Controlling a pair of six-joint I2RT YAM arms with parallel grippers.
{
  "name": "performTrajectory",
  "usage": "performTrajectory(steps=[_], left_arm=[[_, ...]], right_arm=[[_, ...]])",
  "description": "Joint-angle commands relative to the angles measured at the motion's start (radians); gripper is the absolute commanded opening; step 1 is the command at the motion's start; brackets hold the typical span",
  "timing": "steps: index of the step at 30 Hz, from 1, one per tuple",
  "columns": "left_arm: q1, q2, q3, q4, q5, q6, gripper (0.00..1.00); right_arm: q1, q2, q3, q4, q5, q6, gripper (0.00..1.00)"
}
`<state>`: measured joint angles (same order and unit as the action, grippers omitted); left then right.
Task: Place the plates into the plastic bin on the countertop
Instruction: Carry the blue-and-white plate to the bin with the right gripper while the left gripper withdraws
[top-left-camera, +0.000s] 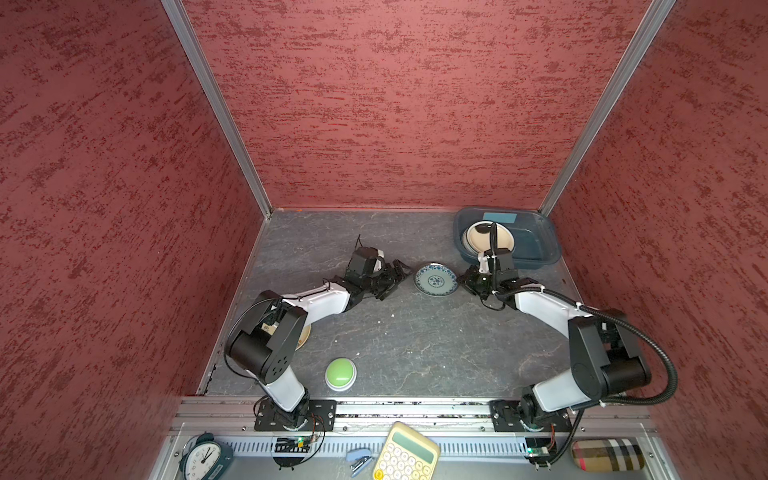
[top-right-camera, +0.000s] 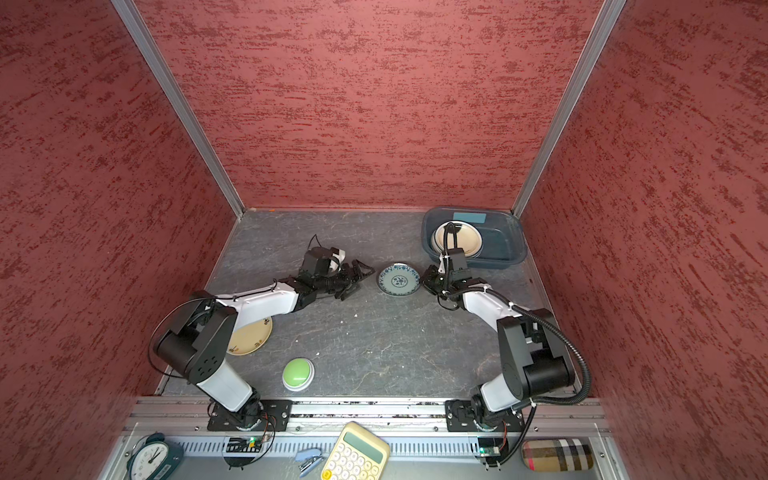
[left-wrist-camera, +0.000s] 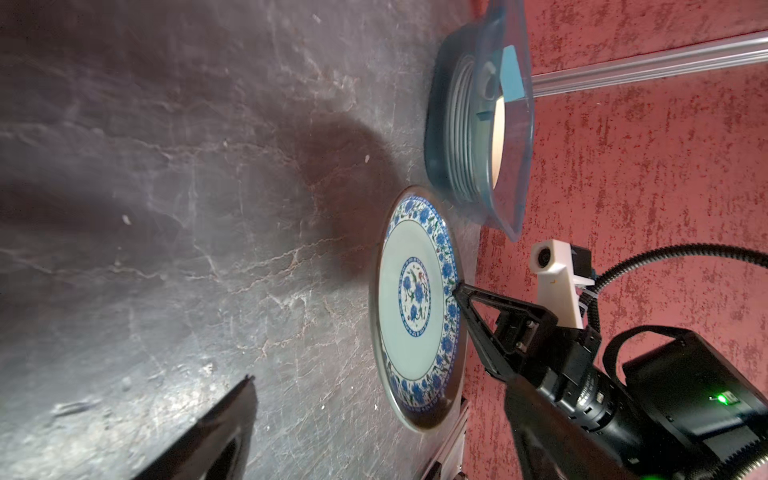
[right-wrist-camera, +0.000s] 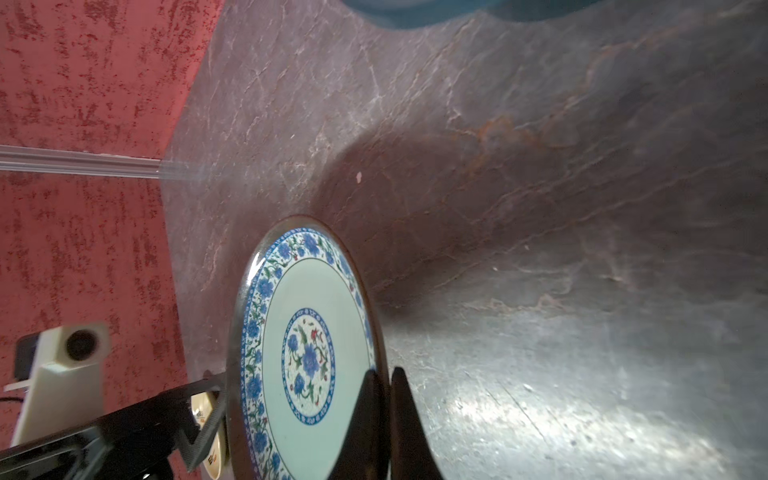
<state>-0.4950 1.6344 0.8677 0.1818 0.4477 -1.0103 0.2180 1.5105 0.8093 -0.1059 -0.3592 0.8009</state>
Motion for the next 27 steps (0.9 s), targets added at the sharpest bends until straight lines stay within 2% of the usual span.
performTrajectory(steps=[1,10,17,23,27], left_arm=[[0.029,-0.052,-0.028,0.003,0.016,0.037,0.99],[0.116,-0.135,-0.08,-0.011,0.008,0.047,0.99],[0.197,-0.217,-0.108,-0.095,0.003,0.094,0.99],[0.243,-0.321,-0.16,-0.133,-0.035,0.101,0.99],[0.26,-0.412,-0.203,-0.174,-0.08,0.101,0.99]], right_arm=[[-0.005,-0.052,0.04,-0.017,0.039,0.014,0.0],[-0.017,-0.151,0.119,-0.132,0.098,-0.038,0.0],[-0.079,-0.214,0.147,-0.178,0.137,-0.078,0.0],[-0.119,-0.182,0.281,-0.227,0.176,-0.116,0.0],[-0.131,-0.118,0.388,-0.271,0.246,-0.16,0.0]])
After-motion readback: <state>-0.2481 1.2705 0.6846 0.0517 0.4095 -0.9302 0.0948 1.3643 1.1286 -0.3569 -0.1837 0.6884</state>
